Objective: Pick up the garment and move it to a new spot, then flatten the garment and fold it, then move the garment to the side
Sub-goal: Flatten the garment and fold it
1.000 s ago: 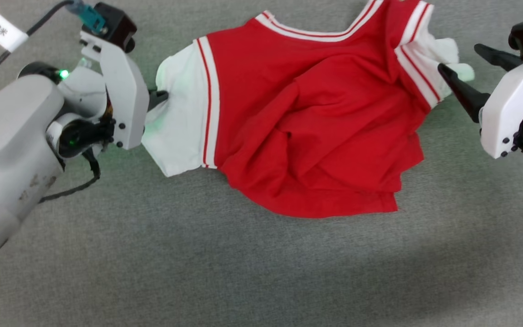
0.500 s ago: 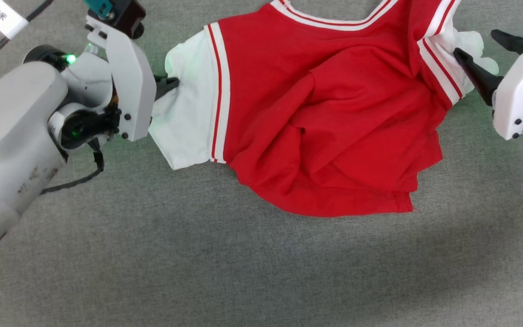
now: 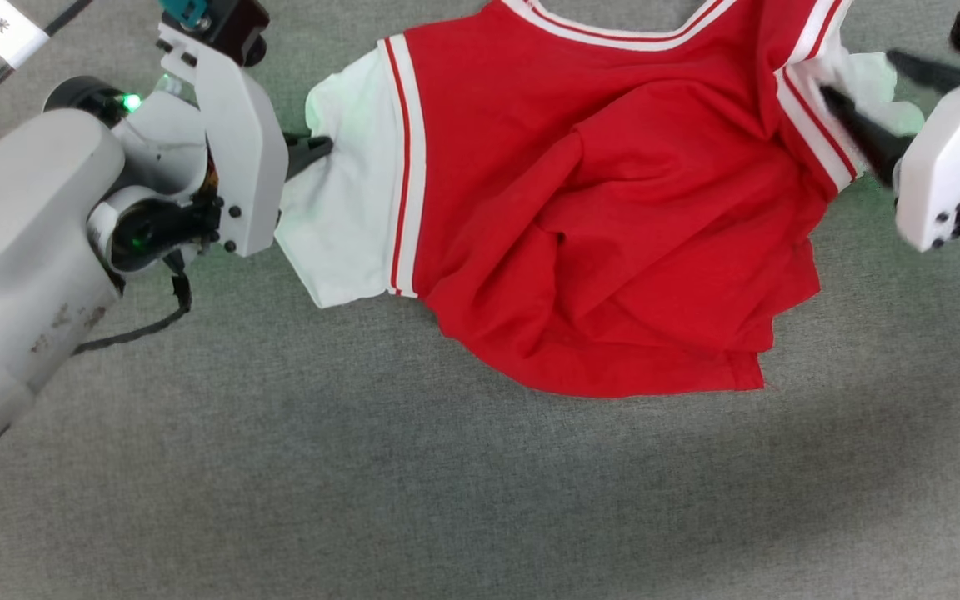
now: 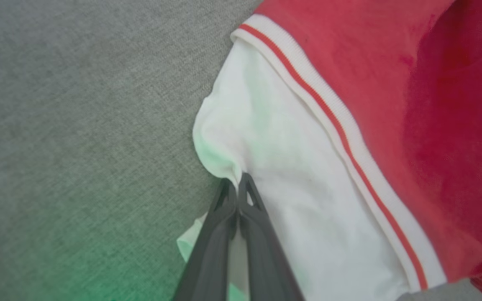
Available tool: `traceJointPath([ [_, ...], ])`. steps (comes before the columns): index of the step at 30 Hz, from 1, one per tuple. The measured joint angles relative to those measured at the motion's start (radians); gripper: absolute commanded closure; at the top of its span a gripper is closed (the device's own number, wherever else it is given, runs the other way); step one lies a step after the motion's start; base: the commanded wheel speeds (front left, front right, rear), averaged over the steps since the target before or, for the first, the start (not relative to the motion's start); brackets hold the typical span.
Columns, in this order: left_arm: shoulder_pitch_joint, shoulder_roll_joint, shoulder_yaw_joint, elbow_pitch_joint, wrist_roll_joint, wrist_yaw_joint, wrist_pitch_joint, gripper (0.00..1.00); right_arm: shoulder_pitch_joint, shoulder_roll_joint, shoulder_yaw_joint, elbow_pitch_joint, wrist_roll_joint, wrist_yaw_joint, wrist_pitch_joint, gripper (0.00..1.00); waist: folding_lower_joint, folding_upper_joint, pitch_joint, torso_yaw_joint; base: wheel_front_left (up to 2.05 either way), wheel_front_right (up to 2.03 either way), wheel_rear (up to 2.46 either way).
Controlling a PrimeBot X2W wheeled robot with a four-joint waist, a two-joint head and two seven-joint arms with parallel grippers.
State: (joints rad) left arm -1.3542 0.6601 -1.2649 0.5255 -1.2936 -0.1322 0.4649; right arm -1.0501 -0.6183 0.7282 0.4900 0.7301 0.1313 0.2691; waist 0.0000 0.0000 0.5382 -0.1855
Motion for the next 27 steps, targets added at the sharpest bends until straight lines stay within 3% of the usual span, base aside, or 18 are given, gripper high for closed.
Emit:
traceJointPath([
  [1, -0.001, 0.0, 0.0, -0.001, 0.0, 0.0, 0.0, 1.0, -0.009, 0.0, -0.002, 0.004, 0.0, 0.0, -0.012, 0.0, 0.0, 0.0, 0.002, 0.001, 0.0, 0.0, 0.0],
  [2, -0.001, -0.001, 0.001, -0.002, 0.0, 0.0, 0.0, 1.0, -0.018, 0.002, -0.005, 0.009, 0.0, 0.0, -0.027, 0.32, 0.0, 0.0, 0.004, 0.001, 0.0, 0.0, 0.0],
  [4, -0.002, -0.001, 0.001, -0.006, 0.001, 0.0, 0.0, 1.0, -0.026, 0.006, -0.003, 0.019, -0.003, 0.0, -0.04, 0.67, 0.0, 0.0, 0.007, 0.002, 0.0, 0.0, 0.0],
  [5, -0.003, -0.001, 0.002, -0.007, 0.0, 0.0, 0.0, 1.0, -0.026, 0.009, 0.0, 0.026, -0.003, 0.0, -0.042, 1.0, 0.0, 0.0, 0.008, 0.002, 0.0, 0.0, 0.0],
  [18, 0.003, -0.007, -0.006, -0.005, 0.0, 0.0, -0.051, 1.0, -0.046, 0.013, -0.006, 0.082, 0.018, 0.0, -0.11, 1.0, 0.0, 0.0, -0.005, 0.004, 0.0, 0.0, 0.0],
  [27, -0.04, -0.024, 0.035, 0.063, -0.035, 0.001, -0.33, 1.0, -0.091, -0.005, -0.128, 0.143, 0.007, 0.0, -0.197, 1.0, 0.0, 0.0, -0.058, 0.044, 0.0, 0.0, 0.0],
])
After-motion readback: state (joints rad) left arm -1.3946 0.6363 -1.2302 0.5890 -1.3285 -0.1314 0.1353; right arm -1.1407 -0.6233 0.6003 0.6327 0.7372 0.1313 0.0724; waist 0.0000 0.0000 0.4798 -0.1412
